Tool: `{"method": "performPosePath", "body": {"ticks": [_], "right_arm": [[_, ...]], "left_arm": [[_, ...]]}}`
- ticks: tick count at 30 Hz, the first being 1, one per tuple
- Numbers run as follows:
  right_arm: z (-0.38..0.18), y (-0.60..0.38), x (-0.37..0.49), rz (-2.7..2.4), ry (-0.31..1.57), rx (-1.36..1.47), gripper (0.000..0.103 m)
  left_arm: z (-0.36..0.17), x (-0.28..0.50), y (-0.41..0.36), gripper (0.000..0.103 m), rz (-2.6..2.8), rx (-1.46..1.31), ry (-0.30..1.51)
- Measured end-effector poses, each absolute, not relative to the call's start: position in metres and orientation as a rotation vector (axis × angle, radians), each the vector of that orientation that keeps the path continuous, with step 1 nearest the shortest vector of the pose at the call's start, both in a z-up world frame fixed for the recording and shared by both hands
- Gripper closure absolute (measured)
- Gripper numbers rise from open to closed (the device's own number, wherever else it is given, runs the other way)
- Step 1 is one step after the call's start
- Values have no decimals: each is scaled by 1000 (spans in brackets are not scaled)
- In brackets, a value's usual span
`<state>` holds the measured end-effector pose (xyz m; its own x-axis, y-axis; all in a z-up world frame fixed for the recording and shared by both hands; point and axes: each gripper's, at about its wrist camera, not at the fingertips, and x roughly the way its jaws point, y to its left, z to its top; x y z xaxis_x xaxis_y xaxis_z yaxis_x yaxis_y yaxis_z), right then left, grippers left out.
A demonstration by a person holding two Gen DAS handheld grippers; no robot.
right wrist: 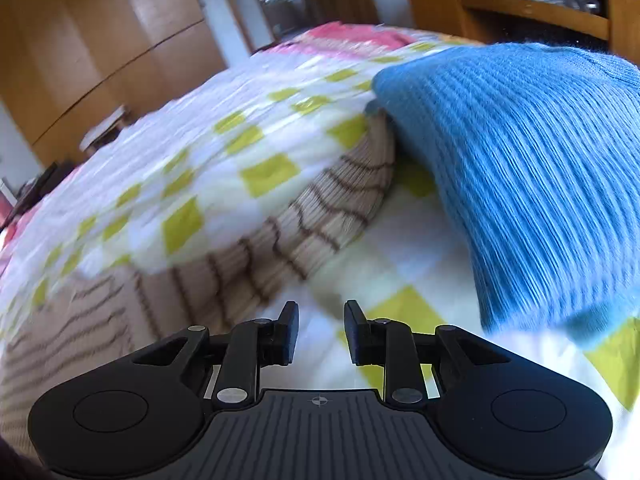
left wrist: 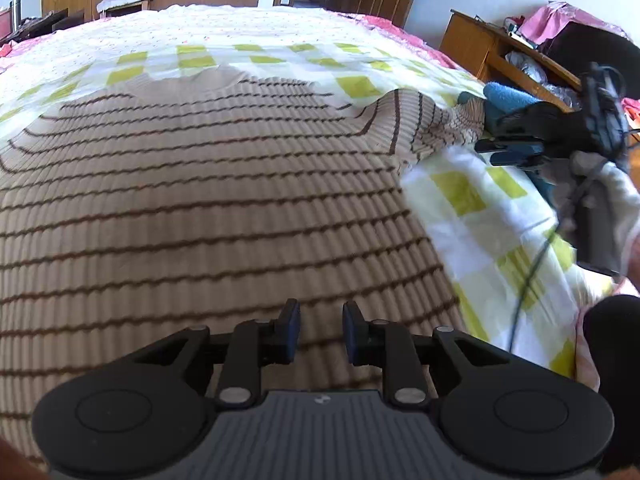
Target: Fold small clothes
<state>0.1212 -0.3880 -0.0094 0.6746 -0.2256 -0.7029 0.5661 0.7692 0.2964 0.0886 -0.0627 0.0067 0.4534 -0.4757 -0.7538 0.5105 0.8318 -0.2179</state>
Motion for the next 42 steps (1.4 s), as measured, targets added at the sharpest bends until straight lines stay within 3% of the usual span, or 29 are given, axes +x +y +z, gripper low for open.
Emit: {"method": "performPosePath", "body": {"ticks": [11,23,24,26,28,42], "right_arm": [[-40,-428,148,-631,547,660,74],[-48,-449,170,-683,502,751,74],[-47,-451,171,-675,507,753,75],[-47,-453,172,-641,519,775,89],[-47,-454,167,-603,516,821,91],[55,-377,147,-310,330,747,92]], "left_arm": [[-1,99,-90,73,-639,45,861],[-5,98,-77,72,-647,-40,867],[-5,97,-75,72,-648,-45,868],[-5,95,-71,72,-649,-52,869],[-5,93,-68,72,-651,-59,870],[1,89,-37,70,-617,-106,832]]}}
